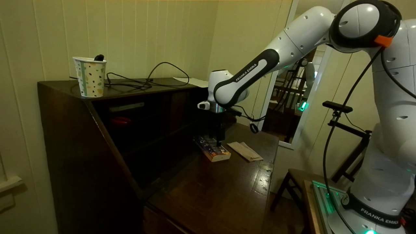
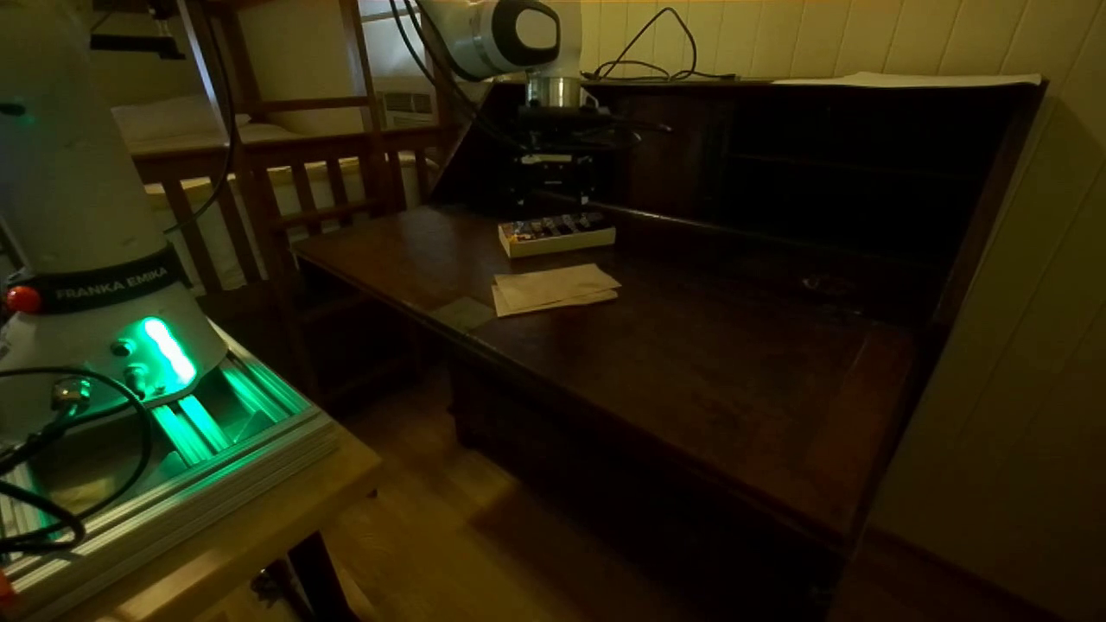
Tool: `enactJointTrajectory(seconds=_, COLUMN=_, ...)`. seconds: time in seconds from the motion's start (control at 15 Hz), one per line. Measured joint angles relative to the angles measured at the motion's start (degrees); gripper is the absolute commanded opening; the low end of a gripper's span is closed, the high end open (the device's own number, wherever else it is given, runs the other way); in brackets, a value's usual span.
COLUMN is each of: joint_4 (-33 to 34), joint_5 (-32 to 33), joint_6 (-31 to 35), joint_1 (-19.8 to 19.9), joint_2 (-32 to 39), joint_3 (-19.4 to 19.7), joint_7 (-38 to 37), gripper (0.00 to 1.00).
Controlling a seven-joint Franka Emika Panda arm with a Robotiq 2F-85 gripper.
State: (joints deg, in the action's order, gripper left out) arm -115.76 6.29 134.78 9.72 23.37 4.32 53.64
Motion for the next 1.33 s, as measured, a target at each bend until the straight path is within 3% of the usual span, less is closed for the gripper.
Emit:
enactJointTrajectory(seconds=0.27, joint_4=2.6, joint_5=4.3, joint_6=-0.4, joint_1=-2.1, joint_2=3.5, joint_3=0.0, joint_7=-4.2, gripper=1.0)
enactJointTrajectory(seconds=0.6, joint_4=6.8, joint_5=8.3, joint_6=-7.1, joint_1=-3.7, joint_2=6.2, joint_3=-0.7, joint_7=-5.4, gripper=1.0)
enactJointTrajectory(seconds=1.33, joint_4=11.9, joint_5=9.0, joint_6=-23.5, joint_1=-12.3, joint_2=9.6, joint_3=-11.8, joint_7=3.2, gripper=1.0)
